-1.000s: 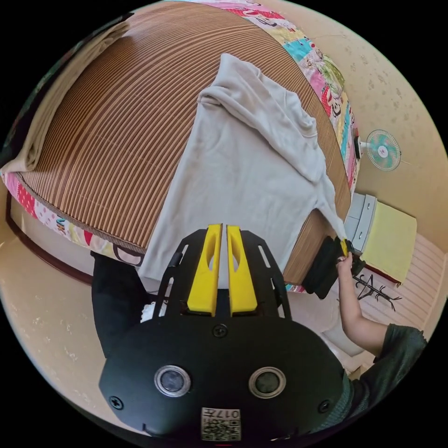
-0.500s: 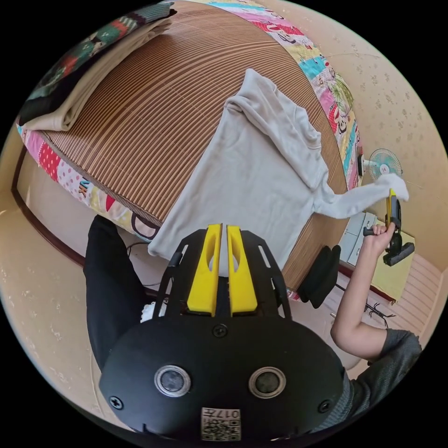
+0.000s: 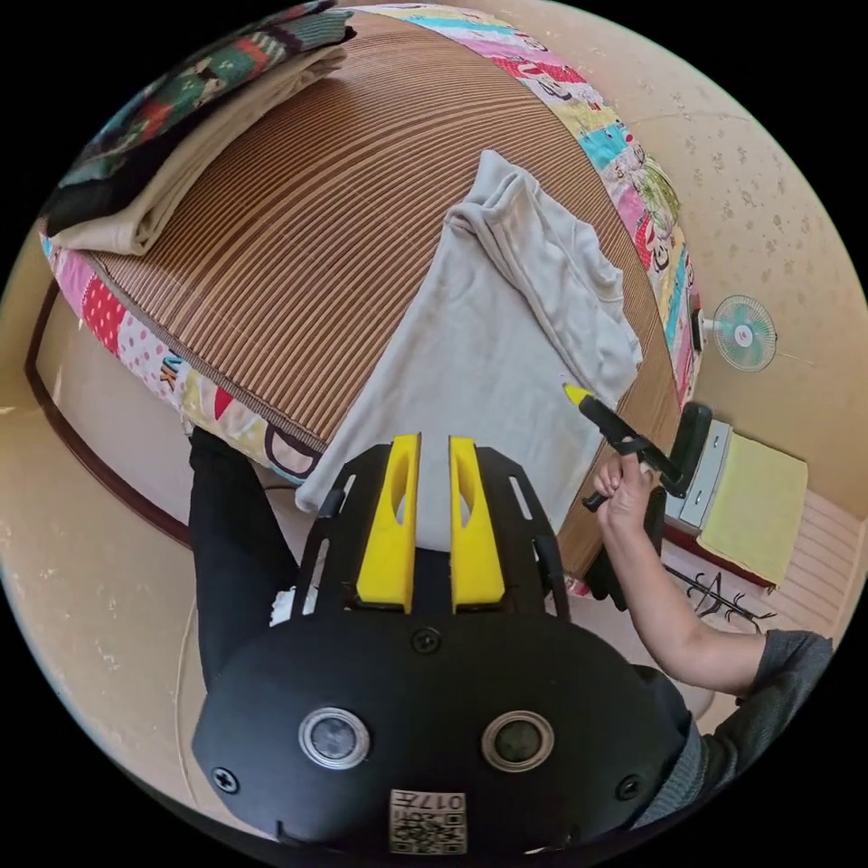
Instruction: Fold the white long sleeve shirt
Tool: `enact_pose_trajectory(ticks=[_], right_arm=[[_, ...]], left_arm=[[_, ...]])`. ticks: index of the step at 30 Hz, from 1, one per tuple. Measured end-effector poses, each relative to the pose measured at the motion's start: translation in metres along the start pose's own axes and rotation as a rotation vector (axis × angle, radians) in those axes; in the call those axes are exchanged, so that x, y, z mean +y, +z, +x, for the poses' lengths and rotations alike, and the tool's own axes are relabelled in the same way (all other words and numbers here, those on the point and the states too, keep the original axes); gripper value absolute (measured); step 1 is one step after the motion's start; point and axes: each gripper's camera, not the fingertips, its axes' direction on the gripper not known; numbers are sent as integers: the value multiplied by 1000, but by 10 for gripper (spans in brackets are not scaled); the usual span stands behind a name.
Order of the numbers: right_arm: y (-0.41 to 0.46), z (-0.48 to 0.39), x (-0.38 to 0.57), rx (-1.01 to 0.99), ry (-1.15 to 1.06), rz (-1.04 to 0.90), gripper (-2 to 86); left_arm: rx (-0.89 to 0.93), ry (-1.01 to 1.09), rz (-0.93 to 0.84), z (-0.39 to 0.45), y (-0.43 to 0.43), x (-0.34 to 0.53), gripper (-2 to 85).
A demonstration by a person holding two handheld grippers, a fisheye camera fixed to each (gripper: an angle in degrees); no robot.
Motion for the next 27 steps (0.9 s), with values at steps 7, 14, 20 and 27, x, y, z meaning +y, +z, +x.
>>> enact_pose_trajectory(ticks=[7,14,20,27], right_arm=[[-105,102,26,142,275,202,87],[-170,162,-90,137,378,350,137],[-191,168,-157,217,280,295,60],[-221,233,-176,147,410,270,71]], left_arm=[[-28,170,139,48,3,-127,81],[-144,208,218,88,27,-265,101],[-110,157,215,76,37,-293,50],[6,89,231,25,0,-312,62]])
